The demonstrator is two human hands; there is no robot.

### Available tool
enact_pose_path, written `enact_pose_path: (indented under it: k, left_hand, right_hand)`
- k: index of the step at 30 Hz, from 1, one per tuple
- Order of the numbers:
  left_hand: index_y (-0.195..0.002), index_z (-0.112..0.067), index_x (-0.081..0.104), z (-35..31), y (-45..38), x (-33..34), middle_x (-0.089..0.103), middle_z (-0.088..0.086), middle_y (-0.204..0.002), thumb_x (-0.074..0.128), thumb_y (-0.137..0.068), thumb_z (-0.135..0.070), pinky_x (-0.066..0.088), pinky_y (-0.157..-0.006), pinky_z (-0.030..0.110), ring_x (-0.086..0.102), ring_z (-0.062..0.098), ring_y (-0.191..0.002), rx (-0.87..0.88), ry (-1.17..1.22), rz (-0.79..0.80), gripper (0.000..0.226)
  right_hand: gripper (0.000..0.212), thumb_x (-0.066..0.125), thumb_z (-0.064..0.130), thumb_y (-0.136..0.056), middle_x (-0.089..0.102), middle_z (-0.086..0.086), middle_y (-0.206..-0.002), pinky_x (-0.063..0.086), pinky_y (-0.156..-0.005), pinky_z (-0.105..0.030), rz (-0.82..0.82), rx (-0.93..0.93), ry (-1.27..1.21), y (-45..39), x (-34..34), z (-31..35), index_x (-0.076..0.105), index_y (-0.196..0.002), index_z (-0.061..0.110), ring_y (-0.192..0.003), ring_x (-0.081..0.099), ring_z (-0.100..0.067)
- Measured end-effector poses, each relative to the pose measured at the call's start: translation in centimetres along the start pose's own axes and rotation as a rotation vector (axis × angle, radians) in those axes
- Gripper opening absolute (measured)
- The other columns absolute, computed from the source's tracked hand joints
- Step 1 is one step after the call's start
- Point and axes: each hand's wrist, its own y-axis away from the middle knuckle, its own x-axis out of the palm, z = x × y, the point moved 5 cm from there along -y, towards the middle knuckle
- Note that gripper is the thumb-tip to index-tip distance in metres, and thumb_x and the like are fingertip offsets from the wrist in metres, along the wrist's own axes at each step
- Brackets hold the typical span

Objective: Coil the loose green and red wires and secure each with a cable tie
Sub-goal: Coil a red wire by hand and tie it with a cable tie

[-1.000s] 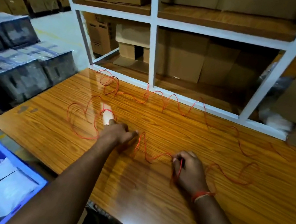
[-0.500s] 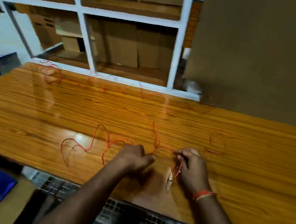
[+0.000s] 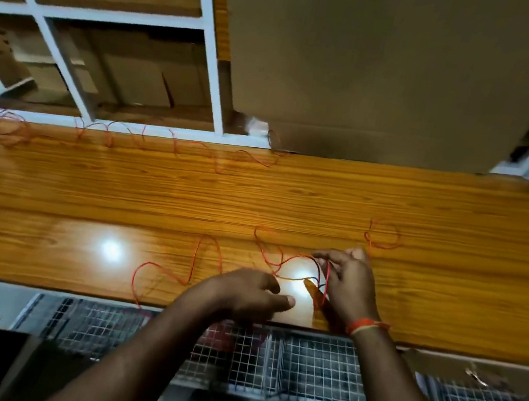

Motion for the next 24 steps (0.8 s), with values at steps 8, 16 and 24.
enact_pose_path:
  k: [8,16,24]
  left_hand:
    - [-0.108,-0.012,0.070,-5.7,-0.3,-3.2,0.078,0.005,-0.084,0.054,-0.102,-0.050,0.062,-0.079,0.041,0.075,0.014,-0.068,0.110,-0.261,-0.299,0.042]
    - [-0.135,-0.025,0.055,-8.0,-5.3,-3.6,0.075,-0.008,-0.097,0.061,-0.101,-0.035,0.056,-0.081,0.033,0.068,0.013,-0.095,0.398,-0.335,-0.445,0.036]
    - [-0.151,-0.040,0.038,-8.6,-11.2,-3.0,0.029,0.001,-0.160,0.067,-0.093,-0.011,0.035,-0.118,0.038,0.032,0.024,-0.146,0.552,-0.397,-0.294,0.071]
  right_hand:
    - [0.035,0.044,-0.010,-0.102,0.072,-0.014,-0.098,0.056,-0.068,-0.020,0.163,0.290,-0.636,2.3,-2.9,-3.8,0.072,-0.106,0.011,-0.085,0.069,-0.019]
    - [0.028,0.043,-0.008,-0.097,0.072,-0.022,-0.088,0.044,-0.046,-0.021,0.133,0.394,-0.973,2.8,-4.7,-4.6,0.070,-0.098,-0.005,-0.056,0.063,-0.021]
    - [0.024,0.045,-0.011,-0.095,0.073,-0.004,-0.076,0.036,-0.053,-0.025,0.324,0.176,-0.758,2.1,-5.7,-1.8,0.067,-0.094,0.000,-0.052,0.051,-0.013]
